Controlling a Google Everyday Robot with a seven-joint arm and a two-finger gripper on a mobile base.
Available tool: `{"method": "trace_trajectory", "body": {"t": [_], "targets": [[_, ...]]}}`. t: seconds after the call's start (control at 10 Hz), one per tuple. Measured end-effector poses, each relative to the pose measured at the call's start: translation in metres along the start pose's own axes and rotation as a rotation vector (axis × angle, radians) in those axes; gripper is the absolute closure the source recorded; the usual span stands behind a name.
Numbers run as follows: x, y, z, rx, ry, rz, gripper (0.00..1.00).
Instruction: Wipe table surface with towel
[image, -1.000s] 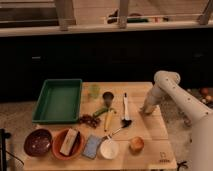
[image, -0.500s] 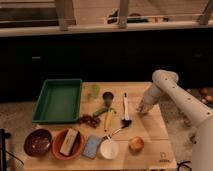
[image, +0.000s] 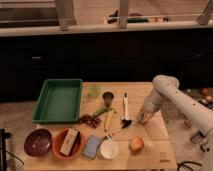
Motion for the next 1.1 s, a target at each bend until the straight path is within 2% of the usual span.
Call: {"method": "trace_trajectory", "body": {"t": [0.4,0.6,0.8,1.1], "targets": [[0.046,0.014,-0.011,0.006,0.081,0.131,1.00],[0.058,0.001,-0.013,0.022,0.119,0.162,1.00],[0.072,-0.023,-0.015,0.046,0.151,0.183,1.00],[0.074,-0.049,-0.017,0.067,0.161,0.167,1.00]]}}
